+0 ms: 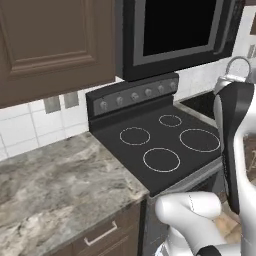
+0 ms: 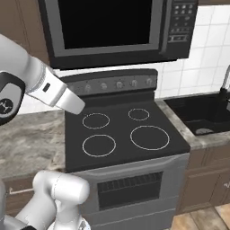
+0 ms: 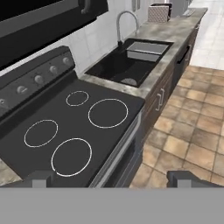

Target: Close all open cabinet doors.

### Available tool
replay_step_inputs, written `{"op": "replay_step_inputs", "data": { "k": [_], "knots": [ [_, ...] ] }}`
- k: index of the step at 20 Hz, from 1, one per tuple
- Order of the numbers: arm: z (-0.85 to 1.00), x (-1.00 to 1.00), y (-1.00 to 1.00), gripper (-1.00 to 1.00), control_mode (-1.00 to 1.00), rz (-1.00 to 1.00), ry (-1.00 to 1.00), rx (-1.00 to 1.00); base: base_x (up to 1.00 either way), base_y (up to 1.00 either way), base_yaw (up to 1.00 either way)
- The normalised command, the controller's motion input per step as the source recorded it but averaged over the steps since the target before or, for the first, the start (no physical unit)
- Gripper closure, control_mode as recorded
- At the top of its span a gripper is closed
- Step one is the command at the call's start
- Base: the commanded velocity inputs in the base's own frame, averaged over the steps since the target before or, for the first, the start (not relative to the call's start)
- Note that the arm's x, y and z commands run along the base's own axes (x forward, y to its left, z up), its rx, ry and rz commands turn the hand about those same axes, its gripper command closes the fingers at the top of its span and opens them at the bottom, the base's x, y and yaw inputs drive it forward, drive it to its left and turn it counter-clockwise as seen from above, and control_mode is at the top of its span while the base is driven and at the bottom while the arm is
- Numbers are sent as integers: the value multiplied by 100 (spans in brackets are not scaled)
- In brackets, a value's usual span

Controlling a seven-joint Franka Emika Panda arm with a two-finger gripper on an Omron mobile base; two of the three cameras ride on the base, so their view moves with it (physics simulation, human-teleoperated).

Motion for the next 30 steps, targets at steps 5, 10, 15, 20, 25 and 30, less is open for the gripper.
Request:
{"op": "replay_step_inputs", "data": {
  "k": [5,10,15,20,25,30],
  "knots": [
    [0,0,0,-100,100,0,0,0,33,-56,-42],
    [0,0,0,-100,100,0,0,0,36,-49,-41],
    [0,0,0,-100,100,0,0,0,39,-47,-41],
    [0,0,0,-100,100,0,0,0,30,-57,-45],
    [0,0,0,-100,100,0,0,0,-1,-75,-56],
    [0,0,0,-100,100,0,0,0,1,-80,-54]
  ]
}}
